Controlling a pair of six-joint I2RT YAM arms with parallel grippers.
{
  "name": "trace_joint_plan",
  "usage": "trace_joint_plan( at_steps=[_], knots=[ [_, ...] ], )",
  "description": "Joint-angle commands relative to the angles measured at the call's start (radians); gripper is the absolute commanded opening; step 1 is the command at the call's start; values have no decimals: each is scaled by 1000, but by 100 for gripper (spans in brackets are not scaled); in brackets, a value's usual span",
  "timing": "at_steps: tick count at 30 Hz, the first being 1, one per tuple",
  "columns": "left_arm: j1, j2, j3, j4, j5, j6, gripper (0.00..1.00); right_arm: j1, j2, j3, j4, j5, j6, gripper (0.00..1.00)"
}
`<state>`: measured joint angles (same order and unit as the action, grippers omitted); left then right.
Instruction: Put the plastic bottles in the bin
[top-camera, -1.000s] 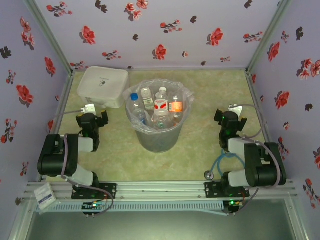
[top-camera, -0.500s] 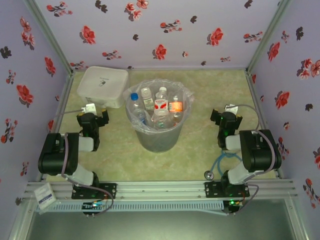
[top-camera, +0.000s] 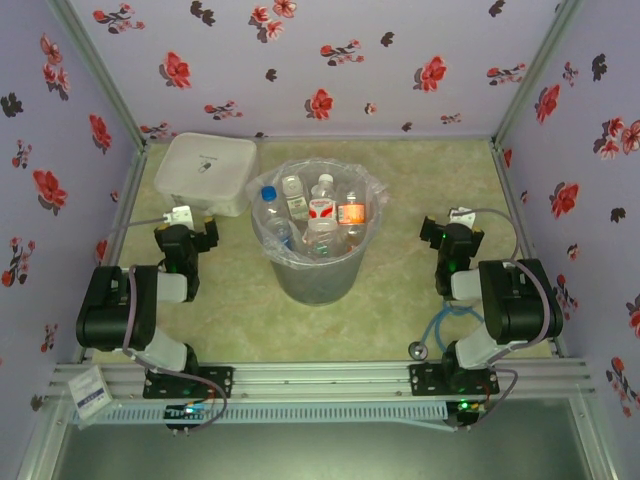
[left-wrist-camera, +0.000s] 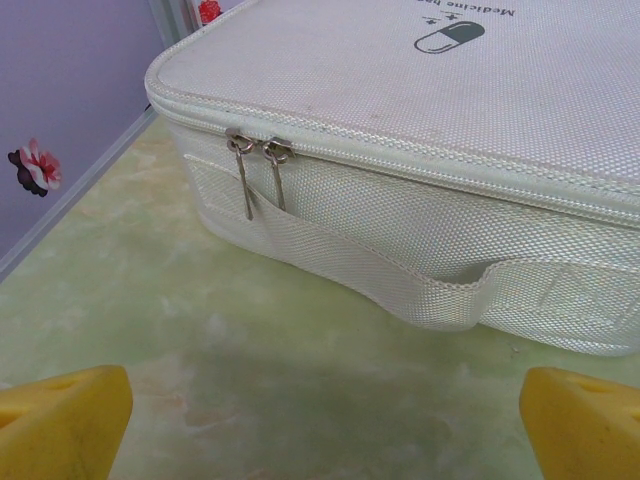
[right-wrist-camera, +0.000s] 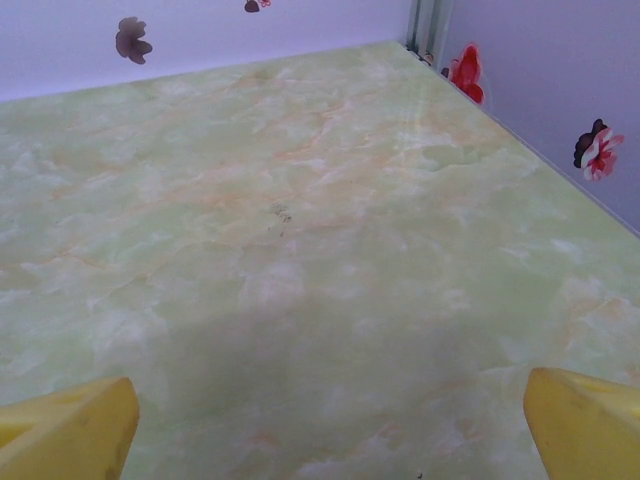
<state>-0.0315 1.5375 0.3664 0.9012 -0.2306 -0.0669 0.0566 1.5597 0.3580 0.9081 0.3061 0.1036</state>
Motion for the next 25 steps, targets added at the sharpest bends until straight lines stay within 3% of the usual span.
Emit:
trace_joint_plan(
  at_steps=[1,25],
  knots=[
    [7,12,20,11,8,29,100,-8,0,17,6,-10,-16,99],
    [5,11,17,16,5,29,100,-17,0,19,0,-27,-10,99]
  ],
)
